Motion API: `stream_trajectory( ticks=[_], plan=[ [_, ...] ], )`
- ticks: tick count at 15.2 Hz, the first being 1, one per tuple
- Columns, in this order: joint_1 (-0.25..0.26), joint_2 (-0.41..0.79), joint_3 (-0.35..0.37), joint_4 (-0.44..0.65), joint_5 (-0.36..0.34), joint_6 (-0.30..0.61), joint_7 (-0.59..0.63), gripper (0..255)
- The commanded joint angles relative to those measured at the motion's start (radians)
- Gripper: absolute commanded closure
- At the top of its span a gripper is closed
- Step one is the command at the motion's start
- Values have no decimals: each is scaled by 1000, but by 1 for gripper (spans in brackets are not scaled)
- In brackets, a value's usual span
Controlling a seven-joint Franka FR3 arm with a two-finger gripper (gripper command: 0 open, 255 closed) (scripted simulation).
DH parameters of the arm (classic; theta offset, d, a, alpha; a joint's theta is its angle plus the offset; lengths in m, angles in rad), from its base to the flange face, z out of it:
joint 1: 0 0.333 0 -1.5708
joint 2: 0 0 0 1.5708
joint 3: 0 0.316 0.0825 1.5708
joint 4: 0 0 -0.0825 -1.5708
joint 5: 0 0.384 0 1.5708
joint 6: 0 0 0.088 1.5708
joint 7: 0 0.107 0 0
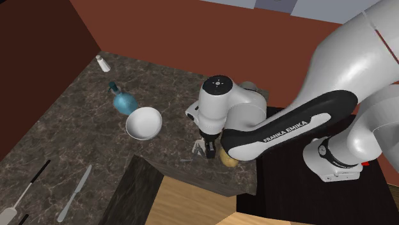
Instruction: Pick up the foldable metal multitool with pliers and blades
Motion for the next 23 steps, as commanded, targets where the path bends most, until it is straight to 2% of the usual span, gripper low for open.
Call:
stream_trajectory(
  ticks=[1,3,12,13,23],
  plan=[
    [2,89,8,44,13,43,-13,0],
    [-1,153,14,81,21,69,-25,0],
    [-14,255,34,97,49,154,-55,0],
    [-14,255,34,97,49,154,-54,255],
    [-12,241,31,94,46,143,-51,255]
  ],
)
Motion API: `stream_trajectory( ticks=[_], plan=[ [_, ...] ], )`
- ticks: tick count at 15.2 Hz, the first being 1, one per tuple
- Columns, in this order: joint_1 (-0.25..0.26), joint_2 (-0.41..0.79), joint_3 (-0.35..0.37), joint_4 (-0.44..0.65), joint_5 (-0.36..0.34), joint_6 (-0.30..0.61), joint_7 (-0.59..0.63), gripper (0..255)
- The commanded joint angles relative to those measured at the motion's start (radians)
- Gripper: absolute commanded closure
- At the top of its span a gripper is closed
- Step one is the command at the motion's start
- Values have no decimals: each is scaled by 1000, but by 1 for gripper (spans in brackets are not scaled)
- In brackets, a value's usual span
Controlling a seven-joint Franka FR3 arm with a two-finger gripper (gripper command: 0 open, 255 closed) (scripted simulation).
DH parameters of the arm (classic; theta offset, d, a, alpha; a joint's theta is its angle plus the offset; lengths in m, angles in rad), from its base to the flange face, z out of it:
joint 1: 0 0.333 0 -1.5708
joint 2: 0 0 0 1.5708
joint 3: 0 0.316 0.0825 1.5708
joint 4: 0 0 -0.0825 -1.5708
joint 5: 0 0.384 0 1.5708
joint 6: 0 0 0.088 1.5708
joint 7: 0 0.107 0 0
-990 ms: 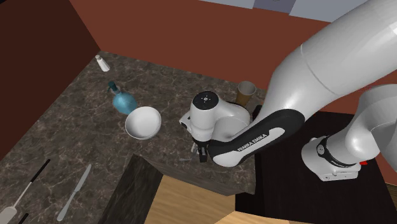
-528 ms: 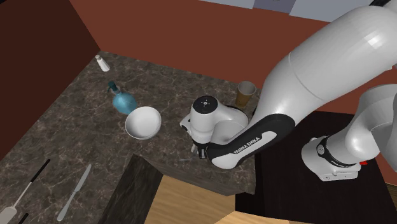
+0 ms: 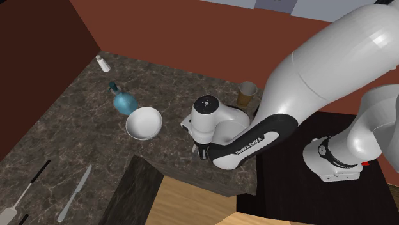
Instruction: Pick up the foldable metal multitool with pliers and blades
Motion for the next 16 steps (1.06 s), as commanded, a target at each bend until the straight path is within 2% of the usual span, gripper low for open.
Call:
stream_trajectory(
  ticks=[1,14,16],
  plan=[
    [2,-20,-5,-4,-5,-16,5,255],
    [20,-187,-33,-18,-56,-167,55,255],
    [20,-189,-33,-18,-56,-169,55,255]
  ],
)
